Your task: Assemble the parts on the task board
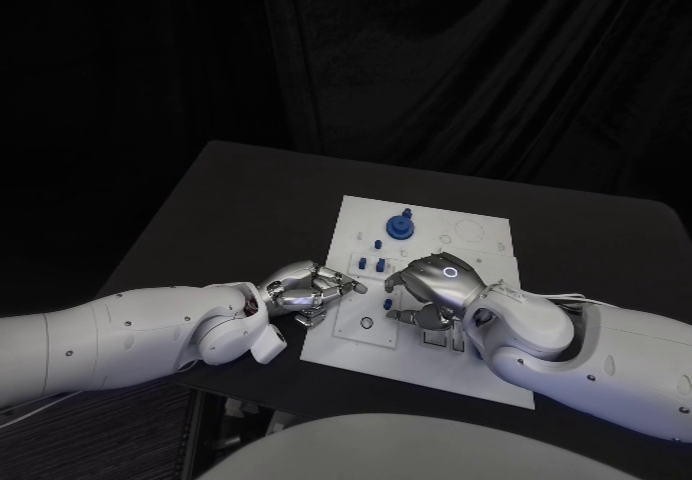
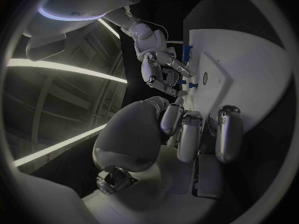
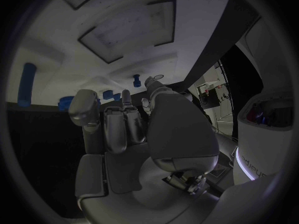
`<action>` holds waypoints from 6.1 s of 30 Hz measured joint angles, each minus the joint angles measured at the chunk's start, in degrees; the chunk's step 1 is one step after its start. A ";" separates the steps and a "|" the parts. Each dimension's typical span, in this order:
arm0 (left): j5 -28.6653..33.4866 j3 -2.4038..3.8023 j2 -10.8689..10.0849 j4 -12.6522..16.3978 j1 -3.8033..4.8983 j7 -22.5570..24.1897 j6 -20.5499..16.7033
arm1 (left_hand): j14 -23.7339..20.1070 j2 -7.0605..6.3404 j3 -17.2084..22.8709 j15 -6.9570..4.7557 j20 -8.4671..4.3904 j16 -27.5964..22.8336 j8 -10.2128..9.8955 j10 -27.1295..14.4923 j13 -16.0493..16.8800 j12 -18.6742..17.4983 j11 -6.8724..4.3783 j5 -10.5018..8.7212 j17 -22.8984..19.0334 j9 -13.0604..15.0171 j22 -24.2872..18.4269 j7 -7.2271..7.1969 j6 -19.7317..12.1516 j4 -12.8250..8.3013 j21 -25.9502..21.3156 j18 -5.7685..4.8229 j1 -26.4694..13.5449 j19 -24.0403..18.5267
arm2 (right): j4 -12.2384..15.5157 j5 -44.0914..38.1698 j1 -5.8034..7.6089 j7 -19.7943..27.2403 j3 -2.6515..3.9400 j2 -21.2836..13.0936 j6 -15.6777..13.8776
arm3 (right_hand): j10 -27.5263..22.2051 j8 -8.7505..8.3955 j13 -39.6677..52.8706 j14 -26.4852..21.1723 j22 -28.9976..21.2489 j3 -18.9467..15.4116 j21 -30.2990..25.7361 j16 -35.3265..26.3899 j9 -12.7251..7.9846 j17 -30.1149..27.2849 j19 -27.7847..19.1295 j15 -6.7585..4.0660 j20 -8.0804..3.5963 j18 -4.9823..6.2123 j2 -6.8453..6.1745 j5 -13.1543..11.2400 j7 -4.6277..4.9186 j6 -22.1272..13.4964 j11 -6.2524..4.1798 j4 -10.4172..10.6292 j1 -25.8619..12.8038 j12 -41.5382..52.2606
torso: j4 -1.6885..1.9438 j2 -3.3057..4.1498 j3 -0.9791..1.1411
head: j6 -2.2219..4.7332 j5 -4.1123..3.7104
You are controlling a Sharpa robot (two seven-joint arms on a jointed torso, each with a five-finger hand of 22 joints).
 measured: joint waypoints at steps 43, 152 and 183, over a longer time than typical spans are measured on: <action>4.21 -0.02 -2.85 -3.80 6.26 10.17 -11.30 | -81.21 6.61 -16.99 2.93 1.66 -87.59 -0.57 -67.17 -57.47 -67.32 -1.28 -19.98 -73.79 0.31 -50.12 -3.13 -9.94 2.88 -81.45 6.76 -9.96 -71.33 | -0.90 21.94 13.36 1.19 0.00 -10.74 9.85 | -38.89 -0.83 -47.42 -5.27 0.00 3.21 -11.31 -5.93 -12.26 -6.46 -3.93 4.35 3.88 1.79 -0.91 8.39 1.02 1.44 5.74 1.37 9.05 -55.84 | -0.47 -1.65 0.96 | 0.00 -4.24; 17.15 -0.04 -3.97 1.86 4.65 11.15 -0.89 | -83.93 12.19 -30.11 5.12 5.33 -89.64 -2.09 -73.76 -61.42 -71.03 -0.71 -13.31 -74.82 -2.56 -66.99 -3.37 -21.40 2.46 -83.12 7.62 -0.42 -79.00 | 5.60 4.97 5.64 4.01 -0.02 3.86 8.80 | -15.10 6.48 -66.06 -3.56 0.00 11.76 -6.26 -6.39 -15.04 -7.93 -0.56 0.69 0.28 1.77 0.72 0.63 -0.32 13.62 2.01 -5.28 15.83 -65.95 | -0.43 -1.72 0.93 | 0.00 -1.91; 17.17 -0.03 -3.85 1.54 3.62 11.16 -0.24 | -83.93 12.56 -29.79 5.52 5.75 -89.64 -2.10 -74.18 -61.43 -71.03 -0.30 -12.48 -74.86 -2.57 -66.98 -2.75 -21.60 2.14 -83.12 7.62 0.56 -79.00 | 2.30 -3.36 1.35 4.56 0.01 5.57 10.80 | -13.77 5.82 -65.86 -3.57 0.00 11.76 -6.50 -6.67 -12.21 -8.73 -0.56 0.69 0.28 1.77 0.03 1.13 -0.35 13.89 1.91 -5.93 15.20 -66.20 | -0.38 -1.77 0.92 | 0.00 -1.44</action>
